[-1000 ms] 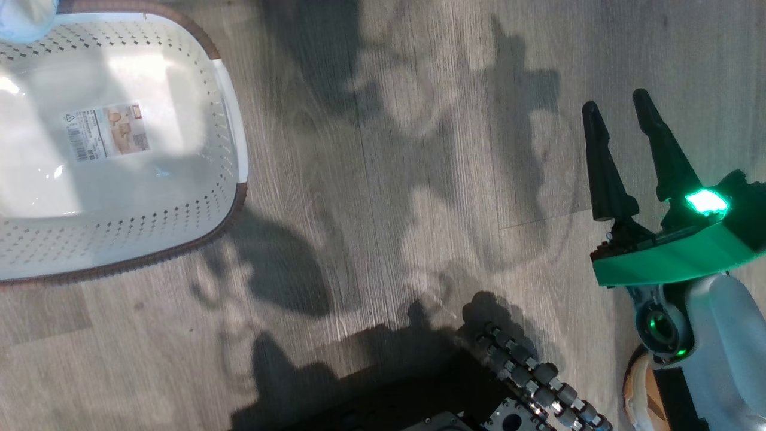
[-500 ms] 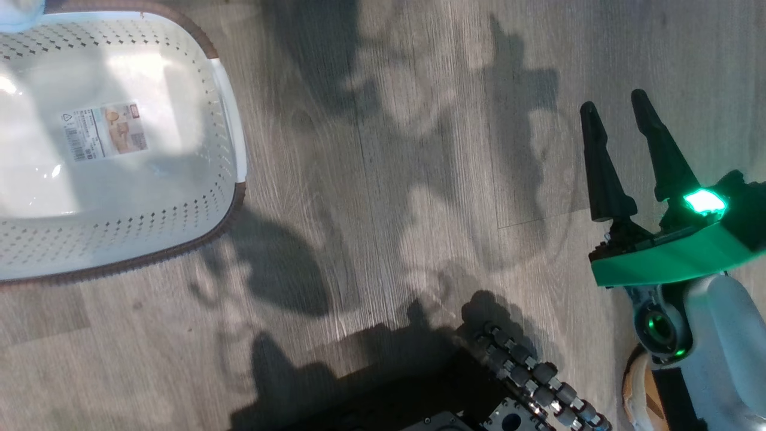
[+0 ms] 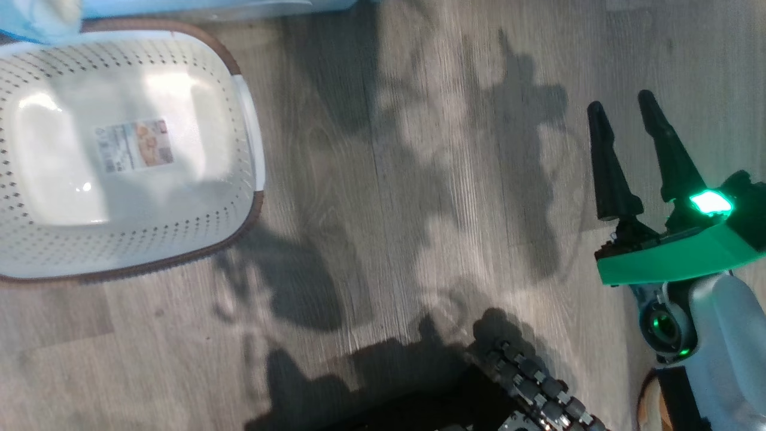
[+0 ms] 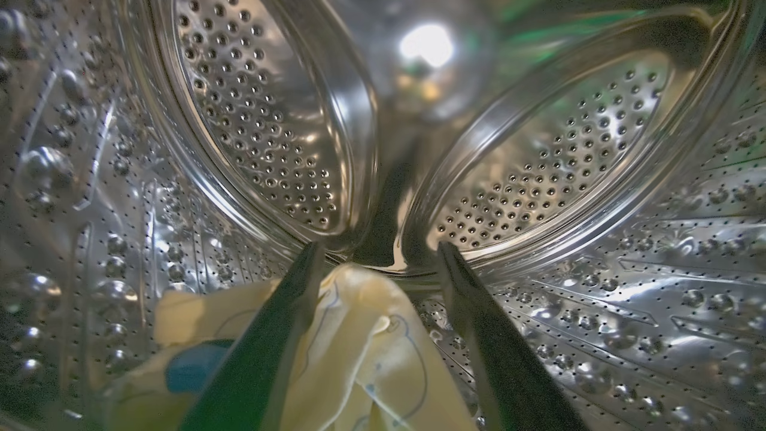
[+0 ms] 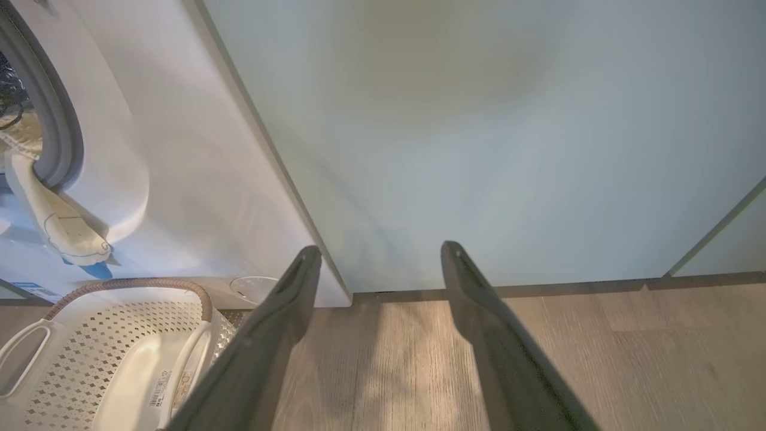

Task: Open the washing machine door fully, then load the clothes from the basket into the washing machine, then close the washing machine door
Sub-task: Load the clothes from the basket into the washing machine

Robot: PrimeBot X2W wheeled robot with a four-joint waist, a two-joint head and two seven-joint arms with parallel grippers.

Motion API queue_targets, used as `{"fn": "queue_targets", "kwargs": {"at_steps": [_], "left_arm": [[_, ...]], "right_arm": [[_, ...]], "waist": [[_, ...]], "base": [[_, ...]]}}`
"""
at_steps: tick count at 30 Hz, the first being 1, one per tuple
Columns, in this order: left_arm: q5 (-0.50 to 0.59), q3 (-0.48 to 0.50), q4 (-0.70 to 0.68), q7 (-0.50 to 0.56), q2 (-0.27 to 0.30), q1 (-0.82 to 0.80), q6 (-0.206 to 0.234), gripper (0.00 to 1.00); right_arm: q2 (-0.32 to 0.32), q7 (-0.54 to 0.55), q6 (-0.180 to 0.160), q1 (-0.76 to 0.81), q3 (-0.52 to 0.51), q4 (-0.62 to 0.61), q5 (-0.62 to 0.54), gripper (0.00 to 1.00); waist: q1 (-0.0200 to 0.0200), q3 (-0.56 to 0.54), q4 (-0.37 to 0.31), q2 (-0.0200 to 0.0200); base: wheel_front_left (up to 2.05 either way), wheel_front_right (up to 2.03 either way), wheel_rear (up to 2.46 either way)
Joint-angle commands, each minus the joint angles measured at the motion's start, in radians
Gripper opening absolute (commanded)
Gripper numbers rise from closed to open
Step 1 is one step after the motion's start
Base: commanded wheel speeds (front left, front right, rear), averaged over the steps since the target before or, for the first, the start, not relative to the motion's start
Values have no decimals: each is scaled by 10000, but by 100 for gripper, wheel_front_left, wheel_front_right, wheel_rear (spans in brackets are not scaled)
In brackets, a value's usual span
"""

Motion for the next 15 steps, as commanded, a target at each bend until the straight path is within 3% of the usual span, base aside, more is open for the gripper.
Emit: {"fn": "queue_targets", "kwargs": {"at_steps": [1, 15], "left_arm": [[102, -129, -230, -20, 249, 89, -21, 100], [-552, -386, 352, -21, -292, 1853, -96, 100]], "right_arm": [[-43, -94, 2, 312, 46, -196, -111, 100], [-144, -94, 2, 780, -161, -98, -199, 100]], "waist": [[0, -211, 110, 0], [0, -1843, 675, 0]], "base": [[0, 0, 0], [0, 0, 0]]}}
